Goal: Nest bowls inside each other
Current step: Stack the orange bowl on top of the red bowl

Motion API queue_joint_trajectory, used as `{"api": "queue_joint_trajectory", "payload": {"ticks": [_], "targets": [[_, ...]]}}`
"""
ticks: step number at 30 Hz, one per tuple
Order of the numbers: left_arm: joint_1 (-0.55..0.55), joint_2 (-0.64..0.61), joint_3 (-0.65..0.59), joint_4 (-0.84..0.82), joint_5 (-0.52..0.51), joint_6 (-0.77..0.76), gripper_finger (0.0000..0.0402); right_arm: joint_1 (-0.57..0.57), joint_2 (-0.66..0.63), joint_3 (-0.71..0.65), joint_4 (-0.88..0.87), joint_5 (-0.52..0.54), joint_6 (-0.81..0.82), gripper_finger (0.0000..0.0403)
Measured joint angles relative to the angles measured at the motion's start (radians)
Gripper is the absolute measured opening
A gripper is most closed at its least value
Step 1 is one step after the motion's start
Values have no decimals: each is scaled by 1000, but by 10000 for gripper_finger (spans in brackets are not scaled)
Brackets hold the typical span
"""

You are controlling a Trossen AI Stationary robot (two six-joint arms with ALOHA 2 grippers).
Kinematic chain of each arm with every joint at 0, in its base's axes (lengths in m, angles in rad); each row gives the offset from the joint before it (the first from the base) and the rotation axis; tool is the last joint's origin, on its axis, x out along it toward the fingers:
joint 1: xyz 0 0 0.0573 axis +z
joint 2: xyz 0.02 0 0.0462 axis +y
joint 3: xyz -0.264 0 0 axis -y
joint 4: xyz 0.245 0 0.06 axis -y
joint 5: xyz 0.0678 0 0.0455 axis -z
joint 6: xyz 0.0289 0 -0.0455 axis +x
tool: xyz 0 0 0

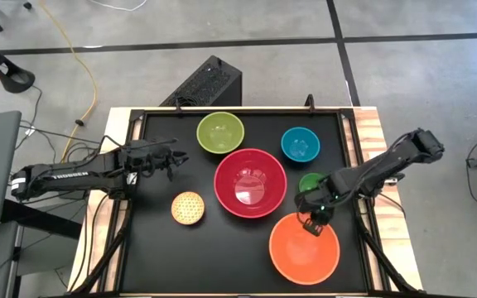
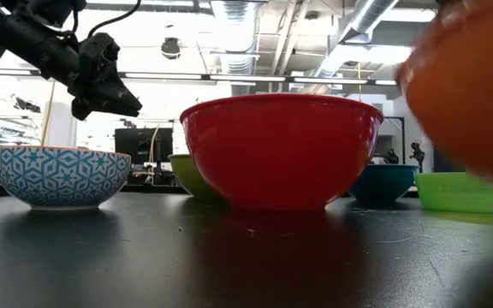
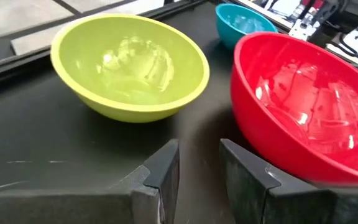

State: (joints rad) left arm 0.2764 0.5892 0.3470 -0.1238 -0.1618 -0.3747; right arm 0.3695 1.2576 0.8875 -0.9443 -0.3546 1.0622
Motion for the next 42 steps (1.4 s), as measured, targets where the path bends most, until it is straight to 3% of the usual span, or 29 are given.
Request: {"api": "queue_joint_trajectory", "payload": {"ticks": [7, 12, 15, 27, 42], "targets": [[0, 0, 0, 0, -35, -8, 103, -114, -82, 263, -171, -48, -76, 17], [0, 0, 0, 0, -48, -8, 103, -260, -45, 446, -266, 131, -125, 17], [0, 0, 0, 0, -48, -7, 103, -363, 26, 497, -261, 173, -144, 17], [0, 0, 0, -1, -44, -13, 103, -608, 337, 554, -145, 177, -367, 19], [-1, 0, 0, -8, -36, -31, 103, -639, 454, 555, -81, 184, -435, 20]]}}
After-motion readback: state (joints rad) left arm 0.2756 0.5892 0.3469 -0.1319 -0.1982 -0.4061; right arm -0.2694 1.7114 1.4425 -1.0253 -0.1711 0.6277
